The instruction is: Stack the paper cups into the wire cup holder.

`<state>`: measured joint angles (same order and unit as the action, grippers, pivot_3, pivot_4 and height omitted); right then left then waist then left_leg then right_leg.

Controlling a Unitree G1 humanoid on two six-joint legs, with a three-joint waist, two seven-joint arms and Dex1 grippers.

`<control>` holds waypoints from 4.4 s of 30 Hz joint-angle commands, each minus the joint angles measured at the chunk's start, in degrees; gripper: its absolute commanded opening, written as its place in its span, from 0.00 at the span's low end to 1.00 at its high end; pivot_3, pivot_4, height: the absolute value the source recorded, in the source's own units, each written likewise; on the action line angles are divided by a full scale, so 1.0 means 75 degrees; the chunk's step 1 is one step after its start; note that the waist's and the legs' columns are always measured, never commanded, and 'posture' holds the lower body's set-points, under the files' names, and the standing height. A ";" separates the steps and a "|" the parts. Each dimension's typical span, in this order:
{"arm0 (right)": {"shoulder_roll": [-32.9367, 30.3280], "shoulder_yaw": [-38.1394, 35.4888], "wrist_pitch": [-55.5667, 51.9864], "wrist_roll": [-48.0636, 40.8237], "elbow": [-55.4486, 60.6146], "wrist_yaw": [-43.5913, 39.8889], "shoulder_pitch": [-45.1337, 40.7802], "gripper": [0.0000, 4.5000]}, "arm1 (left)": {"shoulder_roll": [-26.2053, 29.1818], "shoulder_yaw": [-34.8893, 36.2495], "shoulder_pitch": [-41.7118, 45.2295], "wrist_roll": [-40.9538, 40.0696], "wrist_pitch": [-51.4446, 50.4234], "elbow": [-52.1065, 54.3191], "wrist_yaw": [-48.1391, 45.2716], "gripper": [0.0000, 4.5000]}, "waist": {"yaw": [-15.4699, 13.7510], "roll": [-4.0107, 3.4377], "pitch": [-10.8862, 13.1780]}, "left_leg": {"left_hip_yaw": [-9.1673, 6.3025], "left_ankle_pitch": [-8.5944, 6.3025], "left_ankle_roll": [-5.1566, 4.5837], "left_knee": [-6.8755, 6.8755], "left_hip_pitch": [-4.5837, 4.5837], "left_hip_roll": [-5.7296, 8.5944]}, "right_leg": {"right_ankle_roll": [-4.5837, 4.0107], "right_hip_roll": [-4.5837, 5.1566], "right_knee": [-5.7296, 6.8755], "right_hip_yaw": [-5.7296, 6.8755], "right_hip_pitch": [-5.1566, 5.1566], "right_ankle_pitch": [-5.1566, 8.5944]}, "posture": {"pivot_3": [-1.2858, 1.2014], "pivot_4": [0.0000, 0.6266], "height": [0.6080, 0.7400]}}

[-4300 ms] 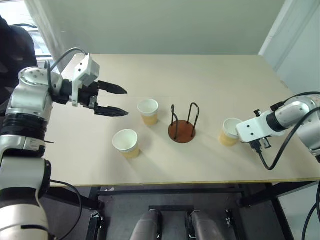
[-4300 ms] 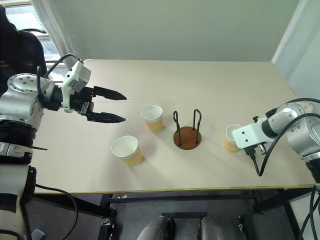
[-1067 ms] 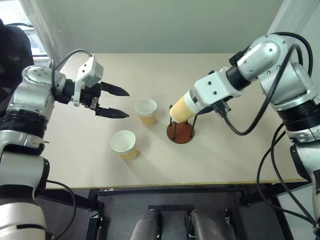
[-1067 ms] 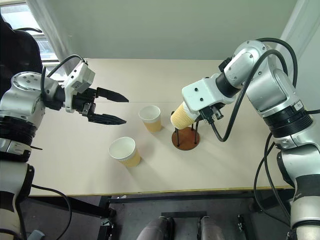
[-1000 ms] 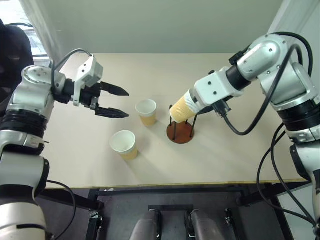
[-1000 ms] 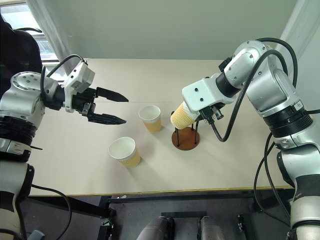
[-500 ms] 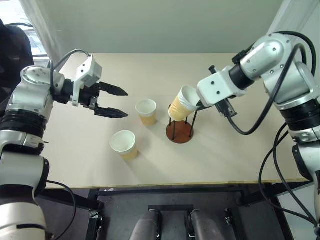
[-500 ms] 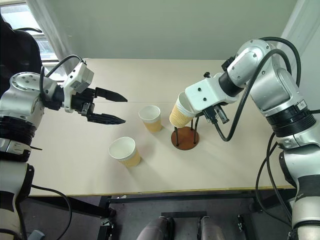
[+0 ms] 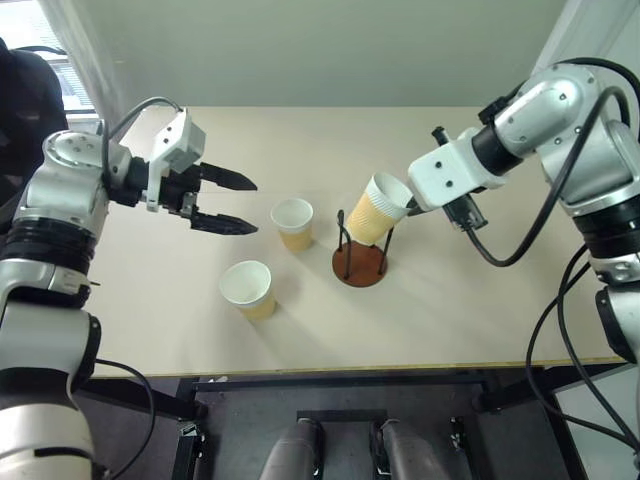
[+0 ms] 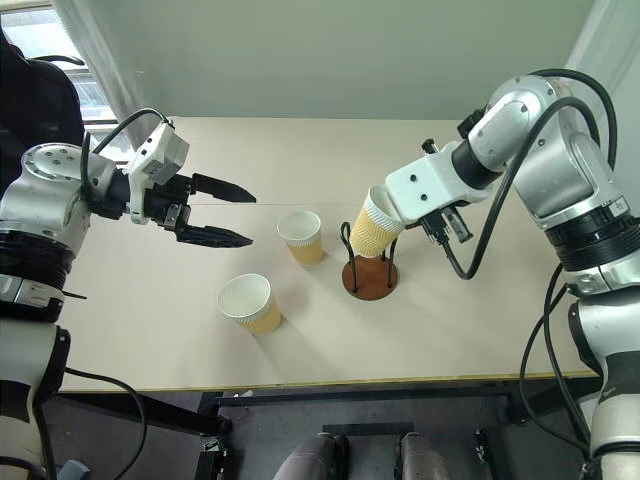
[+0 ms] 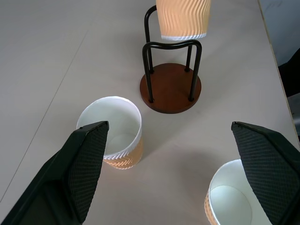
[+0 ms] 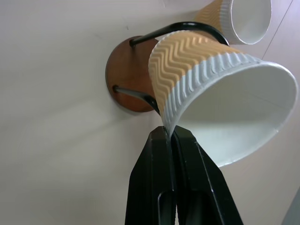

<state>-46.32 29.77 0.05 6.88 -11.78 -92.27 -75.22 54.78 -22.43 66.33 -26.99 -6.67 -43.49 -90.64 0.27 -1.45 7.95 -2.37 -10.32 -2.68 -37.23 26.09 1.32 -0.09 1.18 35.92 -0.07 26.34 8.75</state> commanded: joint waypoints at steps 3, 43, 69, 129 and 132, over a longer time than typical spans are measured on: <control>-0.0021 -0.0335 0.0275 0.0144 0.0154 -0.0013 -0.0272 0.01 | 0.0033 0.0224 0.0295 0.0044 0.0096 -0.0050 -0.0248 1.00 | -0.0001 0.0000 0.0000 | -0.0002 0.0000 0.0000 0.0000 0.0000 0.0000 | 0.0000 0.0000 0.0001 0.0000 0.0000 0.0000 | 0.52 0.24 1.00; -0.0898 -0.2285 -0.2723 -0.1235 0.0781 0.1185 0.1784 0.66 | -0.1232 0.0554 0.1499 0.4087 0.3785 -0.2398 0.0478 1.00 | -0.0022 0.0005 0.0001 | 0.0003 0.0011 -0.0012 -0.0021 0.0004 0.0000 | 0.0017 0.0002 0.0001 -0.0002 -0.0009 -0.0016 | 0.52 0.24 1.00; -0.1514 -0.2326 -0.2629 -0.1200 0.0329 0.0765 0.1655 0.66 | -0.2465 -0.0738 0.2300 0.6910 0.5569 -0.3423 0.1518 1.00 | -0.0060 0.0007 0.0003 | 0.0017 -0.0049 -0.0052 -0.0107 0.0043 0.0007 | 0.0059 -0.0006 -0.0004 -0.0003 -0.0004 -0.0033 | 0.52 0.24 1.00; -0.1343 -0.1517 0.0647 -0.0861 -0.3367 -0.0031 0.1231 0.67 | -0.3190 -0.0488 0.4654 0.5811 0.3965 -0.4226 -0.0248 0.01 | -0.0122 0.0008 0.0006 | 0.0023 -0.0075 -0.0083 -0.0122 0.0055 0.0008 | 0.0076 0.0011 -0.0019 -0.0009 -0.0013 -0.0041 | 0.52 0.24 1.00; -0.1323 -0.1453 0.0729 -0.0863 -0.3434 -0.0031 0.1214 0.67 | -0.3394 -0.0782 0.4862 0.5339 0.3760 -0.4194 -0.0248 0.01 | -0.0092 0.0006 0.0007 | 0.0028 -0.0088 -0.0087 -0.0124 0.0051 0.0000 | 0.0090 0.0015 -0.0018 -0.0018 -0.0016 -0.0039 | 0.52 0.24 1.00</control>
<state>-55.09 18.96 4.86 1.40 -38.27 -92.26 -64.29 29.54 -27.51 100.29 15.95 22.75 -75.08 -90.73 -0.42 -1.40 8.00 -2.06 -10.99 -3.34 -38.11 26.42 1.35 0.65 1.25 35.81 -0.16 26.24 8.44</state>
